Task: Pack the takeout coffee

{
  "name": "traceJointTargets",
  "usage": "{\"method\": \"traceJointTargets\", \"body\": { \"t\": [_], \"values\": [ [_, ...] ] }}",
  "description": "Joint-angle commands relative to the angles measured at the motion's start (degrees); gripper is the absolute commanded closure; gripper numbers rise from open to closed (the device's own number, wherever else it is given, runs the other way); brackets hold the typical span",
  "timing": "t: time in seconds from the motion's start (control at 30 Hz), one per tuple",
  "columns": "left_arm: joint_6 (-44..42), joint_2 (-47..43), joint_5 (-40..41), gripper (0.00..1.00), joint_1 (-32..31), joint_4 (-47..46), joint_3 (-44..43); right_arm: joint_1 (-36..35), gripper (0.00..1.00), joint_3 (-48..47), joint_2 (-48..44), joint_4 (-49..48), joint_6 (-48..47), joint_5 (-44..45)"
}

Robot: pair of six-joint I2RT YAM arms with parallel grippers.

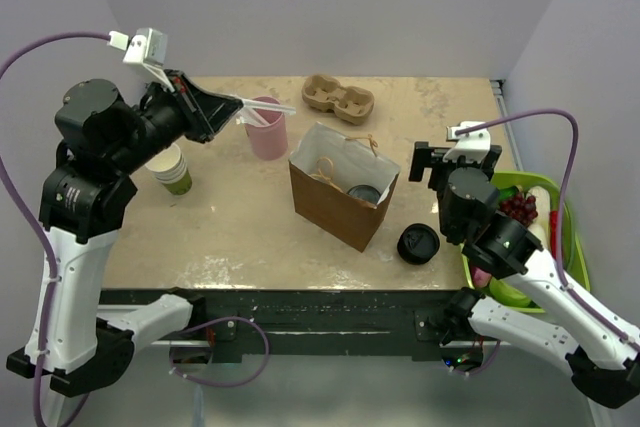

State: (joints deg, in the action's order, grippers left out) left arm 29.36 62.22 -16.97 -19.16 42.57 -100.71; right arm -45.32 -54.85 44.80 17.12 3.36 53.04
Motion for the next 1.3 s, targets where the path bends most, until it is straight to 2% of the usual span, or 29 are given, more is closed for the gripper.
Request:
{"method": "traceJointTargets", "body": {
  "t": [0.0, 0.03, 0.1, 0.23, 0.57, 0.6, 0.67, 0.7, 0.8, 0.87, 1.0, 1.07, 1.2, 1.27],
  "values": [
    [-0.1, 1.9, -6.0, 1.00, -0.1, -1.0, 1.1, 0.1, 0.02, 0.2, -1.2, -2.4, -0.2, 0.6],
    [-0.4, 2.3, -10.1, 1.00, -0.2, -1.3, 2.1, 0.1, 0.02, 0.2, -1.1, -2.5, -0.3, 0.6],
    [-1.1, 3.6, -12.6, 1.00, -1.3, -1.4, 2.6, 0.1, 0.02, 0.2, -0.9, -2.5, -0.4, 0.5],
    [-2.3, 4.8, -0.4, 1.00, -9.4, 1.8, 2.6, 0.1, 0.02, 0.0, -0.1, -2.2, -0.5, 0.8],
    [-1.9, 12.5, 5.4, 0.99, -11.4, 0.7, 4.8, 0.1, 0.02, -0.2, 0.4, -1.9, -0.5, 0.8],
    [-2.1, 13.0, 5.6, 0.75, -11.6, 0.6, 4.6, 0.1, 0.02, -0.2, 0.5, -1.8, -0.5, 0.8],
    [-2.5, 14.3, 6.5, 0.55, -12.3, 0.9, 4.1, 0.1, 0.02, -0.3, 0.6, -1.8, -0.5, 0.8],
    [-2.6, 14.6, 6.6, 0.34, -12.6, 0.9, 4.1, 0.2, 0.02, -0.3, 0.7, -1.9, -0.2, 1.2],
    [-2.6, 14.5, 8.2, 0.13, -12.7, 0.6, 4.3, 0.1, 0.02, -0.3, 0.8, -2.3, 0.6, 1.8],
    [-2.6, 13.2, 10.5, 0.10, -12.7, 0.5, 4.7, 0.1, 0.02, -0.8, 1.0, -1.7, 0.4, 1.2],
    [-2.0, 8.1, 23.0, 0.01, -12.8, -1.1, 9.9, 0.1, 0.02, -2.7, 2.4, 0.6, 1.5, 1.5],
    [-1.2, 5.5, 27.2, 0.00, -12.7, 0.0, 10.6, 0.1, 0.02, -4.1, 3.3, 1.2, 2.0, 1.6],
    [3.0, 1.8, 45.6, 0.00, -12.8, 6.8, 12.7, 0.1, 0.02, -6.5, 4.1, 5.1, 5.7, 4.2],
    [5.7, -0.2, 49.1, 0.00, -12.8, 8.8, 13.8, 0.1, 0.02, -6.2, 3.5, 5.5, 5.6, 3.6]
  ]
}}
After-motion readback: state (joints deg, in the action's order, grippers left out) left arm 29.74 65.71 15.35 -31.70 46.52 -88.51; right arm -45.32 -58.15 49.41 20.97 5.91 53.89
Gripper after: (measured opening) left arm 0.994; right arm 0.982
